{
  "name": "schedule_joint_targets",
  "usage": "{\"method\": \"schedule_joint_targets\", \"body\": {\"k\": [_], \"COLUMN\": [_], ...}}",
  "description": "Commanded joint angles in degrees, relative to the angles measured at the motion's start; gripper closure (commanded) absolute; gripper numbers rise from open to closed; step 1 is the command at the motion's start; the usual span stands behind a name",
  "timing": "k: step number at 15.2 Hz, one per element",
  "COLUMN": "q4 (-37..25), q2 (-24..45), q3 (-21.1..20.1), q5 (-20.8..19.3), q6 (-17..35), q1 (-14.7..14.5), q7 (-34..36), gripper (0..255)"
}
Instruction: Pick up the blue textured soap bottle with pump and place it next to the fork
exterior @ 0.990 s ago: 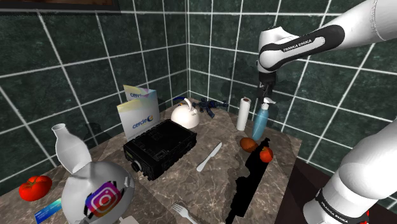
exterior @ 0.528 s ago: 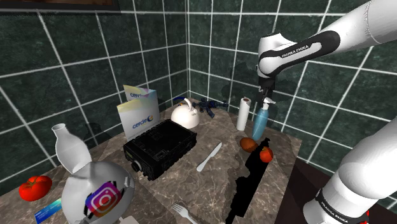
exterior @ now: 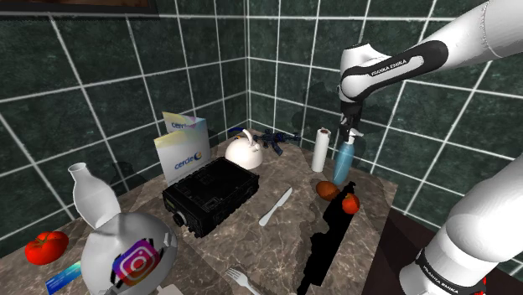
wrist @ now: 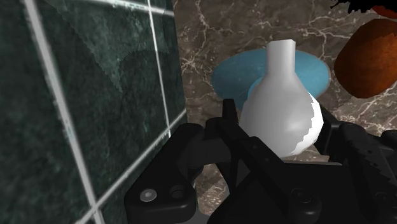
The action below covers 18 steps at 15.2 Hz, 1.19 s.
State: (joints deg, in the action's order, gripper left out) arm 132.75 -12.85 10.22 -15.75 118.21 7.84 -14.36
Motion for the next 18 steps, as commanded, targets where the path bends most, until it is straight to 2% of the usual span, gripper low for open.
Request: {"method": "schedule_joint_targets", "body": {"k": [1, 7, 18], "q4": [0.0, 0.0, -6.1], "q2": [0.0, 0.0, -2.5], "q3": [0.0, 0.0, -0.5], "q5": [0.0, 0.0, 0.7], "q6": [0.0, 0.0, -8.5], "q1": [0.0, 0.0, -0.3], "q7": [0.0, 0.0, -1.5], "gripper": [255, 255, 255]}}
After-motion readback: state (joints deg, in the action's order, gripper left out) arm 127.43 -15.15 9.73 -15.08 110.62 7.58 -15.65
